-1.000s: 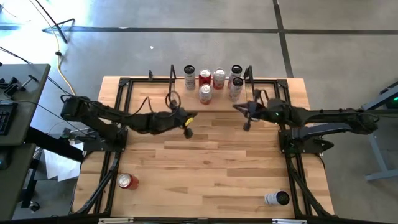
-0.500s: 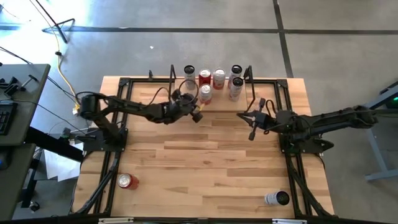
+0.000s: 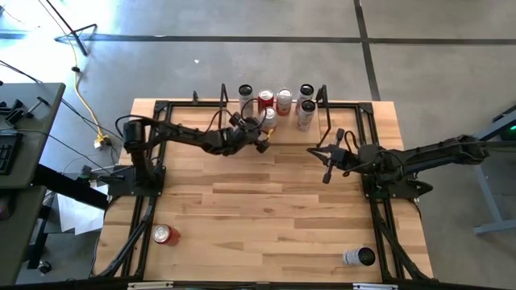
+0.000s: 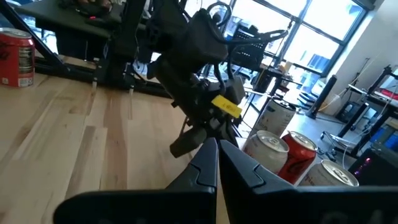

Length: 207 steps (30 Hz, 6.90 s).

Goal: Place canned beverage on shelf
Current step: Put the pink and white soda can on the shelf aligned with the other pink and white soda can, then put the red and black soda can on the shelf aligned with the other red soda can

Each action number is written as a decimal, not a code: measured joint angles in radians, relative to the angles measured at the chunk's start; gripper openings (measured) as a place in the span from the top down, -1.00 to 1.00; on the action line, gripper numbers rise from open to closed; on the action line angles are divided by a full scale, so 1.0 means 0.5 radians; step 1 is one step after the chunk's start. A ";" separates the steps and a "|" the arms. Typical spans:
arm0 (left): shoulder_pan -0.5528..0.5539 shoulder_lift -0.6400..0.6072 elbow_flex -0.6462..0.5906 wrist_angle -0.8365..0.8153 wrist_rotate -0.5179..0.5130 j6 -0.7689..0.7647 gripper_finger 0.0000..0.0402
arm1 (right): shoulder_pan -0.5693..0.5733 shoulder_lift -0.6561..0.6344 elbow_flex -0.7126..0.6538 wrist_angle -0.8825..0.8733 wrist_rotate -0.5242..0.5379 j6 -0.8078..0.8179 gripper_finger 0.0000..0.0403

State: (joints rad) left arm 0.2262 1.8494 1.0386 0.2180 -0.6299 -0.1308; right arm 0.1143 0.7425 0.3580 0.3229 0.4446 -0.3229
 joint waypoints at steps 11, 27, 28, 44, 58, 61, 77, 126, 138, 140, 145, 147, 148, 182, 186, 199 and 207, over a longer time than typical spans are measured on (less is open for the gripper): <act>0.009 0.024 -0.001 0.093 -0.115 0.055 1.00 | 0.000 0.000 0.000 0.001 0.003 0.000 1.00; 0.122 0.023 -0.003 0.202 0.313 0.058 1.00 | 0.000 0.000 0.000 0.001 0.003 -0.001 1.00; 0.119 0.023 -0.003 0.203 0.350 0.058 1.00 | 0.000 0.000 0.000 0.001 0.003 -0.001 1.00; 0.126 0.023 -0.004 0.298 0.456 0.024 1.00 | 0.000 0.000 0.000 0.001 0.003 0.000 1.00; 0.137 0.023 -0.004 0.412 0.545 0.003 1.00 | 0.000 0.001 0.000 0.003 -0.010 0.000 1.00; 0.138 0.023 -0.004 0.431 0.545 0.004 1.00 | 0.000 0.001 0.000 0.009 -0.023 0.000 1.00; 0.144 0.023 -0.004 0.556 0.620 0.008 1.00 | 0.000 0.001 0.000 0.009 -0.034 0.000 1.00; -0.186 -0.188 0.076 0.050 0.252 0.317 1.00 | -0.001 0.001 0.000 -0.008 -0.089 -0.031 1.00; -0.993 -0.946 0.006 -1.104 0.481 0.096 1.00 | -0.001 0.002 0.001 -0.007 -0.126 0.000 1.00; -1.169 -1.034 0.026 -1.309 0.481 -0.147 1.00 | -0.001 0.002 0.001 -0.006 -0.140 0.002 1.00; -1.586 -1.094 0.175 -1.876 0.489 -0.848 1.00 | -0.001 0.002 0.001 0.003 -0.142 0.007 1.00; -1.724 -1.066 0.241 -2.022 0.489 -1.057 1.00 | -0.001 0.002 0.001 0.005 -0.142 0.007 1.00; -1.785 -1.040 0.280 -2.088 0.490 -1.154 1.00 | -0.001 0.002 0.001 0.005 -0.142 0.007 1.00; -2.198 -0.356 0.786 -3.436 1.632 -2.536 -0.56 | -0.001 0.005 0.001 0.000 -0.163 0.015 1.00; -2.306 -0.366 0.726 -3.446 1.610 -2.707 -0.57 | -0.001 0.005 0.001 -0.001 -0.163 0.014 1.00; -2.475 -0.395 0.509 -3.189 1.501 -2.914 -0.57 | -0.001 0.005 0.001 0.000 -0.176 0.014 1.00; -2.431 -0.395 0.478 -3.186 1.372 -2.841 -0.57 | -0.001 0.005 0.001 0.003 -0.179 0.008 1.00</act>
State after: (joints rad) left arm -0.9894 1.6520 1.2778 -1.3750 0.0563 -1.5513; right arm 0.1139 0.7449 0.3584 0.3244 0.3553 -0.3187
